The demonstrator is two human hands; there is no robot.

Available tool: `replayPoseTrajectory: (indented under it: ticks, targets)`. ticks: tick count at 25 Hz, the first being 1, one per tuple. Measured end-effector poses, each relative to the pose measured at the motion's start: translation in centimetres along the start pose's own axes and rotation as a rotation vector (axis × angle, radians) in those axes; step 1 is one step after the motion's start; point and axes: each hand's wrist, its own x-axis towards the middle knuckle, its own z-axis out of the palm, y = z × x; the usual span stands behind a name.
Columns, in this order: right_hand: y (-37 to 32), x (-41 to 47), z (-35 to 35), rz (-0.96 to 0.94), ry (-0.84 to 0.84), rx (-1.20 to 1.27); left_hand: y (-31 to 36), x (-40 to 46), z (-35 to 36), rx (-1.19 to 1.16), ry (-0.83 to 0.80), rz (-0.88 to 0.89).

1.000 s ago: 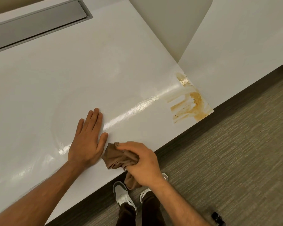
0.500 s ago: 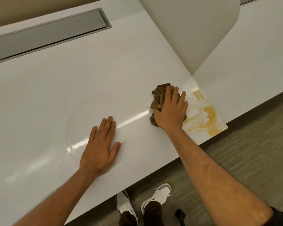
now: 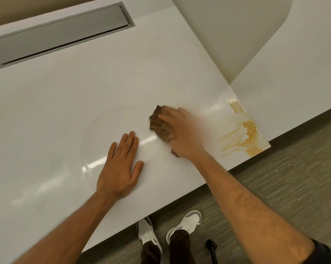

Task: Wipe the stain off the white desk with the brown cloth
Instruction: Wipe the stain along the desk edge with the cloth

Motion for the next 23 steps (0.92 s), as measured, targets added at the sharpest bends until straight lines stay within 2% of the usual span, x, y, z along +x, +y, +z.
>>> replayPoseTrajectory:
  ticks: [7,13,15,17,19,21,23]
  targets:
    - [-3.1,-10.9,3.7,-0.203,-0.033,0.116,-0.2,-0.4,0.2,-0.128,0.067,0.003]
    - [-4.2,-15.8,3.7,-0.177,-0.073,0.302,-0.3,-0.3,0.5,-0.066,0.08,0.014]
    - [-4.1,-16.8,2.6,-0.06,-0.044,0.561,-0.5,-0.3,0.6,-0.054,0.079,0.011]
    - [-3.2,-18.4,0.8,0.197,-0.004,0.964,-0.3,-0.3,0.5,-0.05,0.075,0.016]
    - [-1.7,-19.9,-1.9,0.453,0.08,1.23,-0.1,-0.4,0.4,-0.047,0.073,0.015]
    - [0.2,-20.2,-4.8,0.607,0.247,1.245,0.4,-0.2,0.1,-0.078,0.09,-0.03]
    - [2.1,-18.9,-7.5,0.646,0.387,1.189,1.1,1.0,-0.7,-0.113,0.148,-0.055]
